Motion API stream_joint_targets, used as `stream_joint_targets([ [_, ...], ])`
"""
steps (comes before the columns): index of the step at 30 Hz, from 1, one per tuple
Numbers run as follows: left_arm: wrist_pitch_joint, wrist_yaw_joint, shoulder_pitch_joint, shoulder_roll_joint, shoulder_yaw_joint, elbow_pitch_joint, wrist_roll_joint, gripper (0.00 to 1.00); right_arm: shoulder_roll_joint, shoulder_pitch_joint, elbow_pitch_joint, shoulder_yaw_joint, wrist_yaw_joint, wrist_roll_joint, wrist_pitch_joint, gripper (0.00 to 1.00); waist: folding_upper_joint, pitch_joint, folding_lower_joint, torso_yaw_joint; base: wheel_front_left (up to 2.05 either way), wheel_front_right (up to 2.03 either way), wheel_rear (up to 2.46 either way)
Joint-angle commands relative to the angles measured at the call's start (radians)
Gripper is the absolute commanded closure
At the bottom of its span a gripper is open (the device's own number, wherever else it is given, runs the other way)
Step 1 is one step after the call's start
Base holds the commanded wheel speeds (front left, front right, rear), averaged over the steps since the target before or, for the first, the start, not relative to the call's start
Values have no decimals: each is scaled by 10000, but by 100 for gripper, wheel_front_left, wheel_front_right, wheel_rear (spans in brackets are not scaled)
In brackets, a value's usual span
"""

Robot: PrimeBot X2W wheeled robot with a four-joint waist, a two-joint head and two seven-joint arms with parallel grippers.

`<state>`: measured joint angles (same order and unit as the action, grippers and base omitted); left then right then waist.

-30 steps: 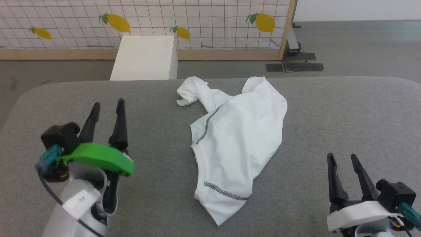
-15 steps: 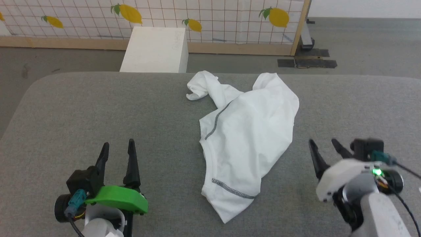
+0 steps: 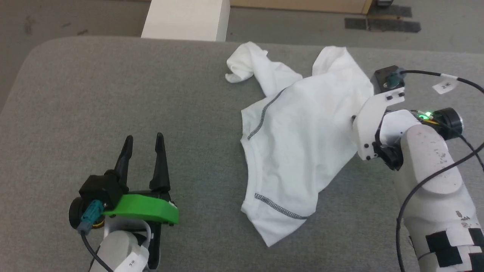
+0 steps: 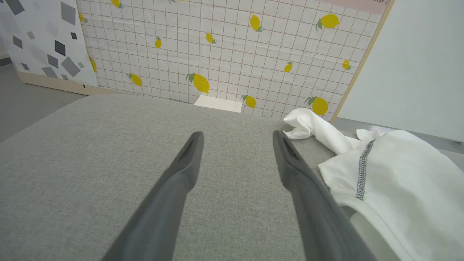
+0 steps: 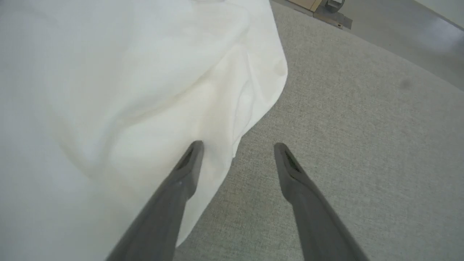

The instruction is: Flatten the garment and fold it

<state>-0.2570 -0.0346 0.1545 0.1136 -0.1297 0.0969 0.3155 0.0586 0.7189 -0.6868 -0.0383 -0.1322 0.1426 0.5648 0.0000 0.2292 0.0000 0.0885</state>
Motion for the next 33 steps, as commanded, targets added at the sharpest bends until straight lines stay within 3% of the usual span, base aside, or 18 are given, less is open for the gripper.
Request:
stream_joint_targets([
  [1,-46,87,138,-83,66,16,-159,0,-20,91,-295,49,15,57,-11,0,0,547,0,397,0,0,0],
  [3,-46,155,162,-145,127,41,-214,0,-42,166,-683,98,15,-6,-173,0,0,603,0,429,0,0,0],
  [4,-46,179,155,-165,171,56,-233,0,-49,209,-824,119,15,-33,-258,52,0,622,0,414,0,0,0],
  [5,-46,206,147,-187,230,77,-253,0,-55,282,-932,123,15,-80,-451,82,0,634,0,383,0,0,0],
  [6,-46,220,143,-207,269,95,-274,0,-57,339,-980,144,15,-84,-651,100,0,622,0,354,0,0,0],
  [12,-47,380,128,-371,421,234,-327,0,12,352,-690,142,15,-962,-2532,100,0,156,0,91,0,0,0],
  [18,-47,353,-292,-461,760,225,-420,0,327,-1515,1860,-435,15,-2087,-3747,100,0,-556,0,-564,0,0,0],
  [24,-47,441,-548,-508,791,207,-543,0,45,-5496,5275,-2280,15,-2455,-2661,100,0,-828,0,-888,0,0,0],
  [28,-47,488,-596,-532,808,280,-548,0,-73,-7661,5980,-2467,15,-3367,-1589,100,0,-901,0,-993,0,0,0],
  [30,-47,516,-623,-543,809,334,-538,0,-77,-8134,5949,-2356,15,-3951,-1629,100,0,-970,0,-1021,0,0,0],
  [31,-47,529,-641,-547,810,360,-530,0,-78,-8229,5950,-2328,15,-4128,-1779,80,0,-1003,0,-1040,0,0,0],
  [32,-47,539,-672,-551,817,395,-516,0,-79,-8260,5940,-2343,15,-4391,-2014,0,0,-1071,0,-1068,0,0,0],
  [33,-47,549,-704,-555,819,425,-501,0,-80,-8241,5963,-2381,15,-4474,-2230,0,0,-1139,0,-1084,0,0,0],
])
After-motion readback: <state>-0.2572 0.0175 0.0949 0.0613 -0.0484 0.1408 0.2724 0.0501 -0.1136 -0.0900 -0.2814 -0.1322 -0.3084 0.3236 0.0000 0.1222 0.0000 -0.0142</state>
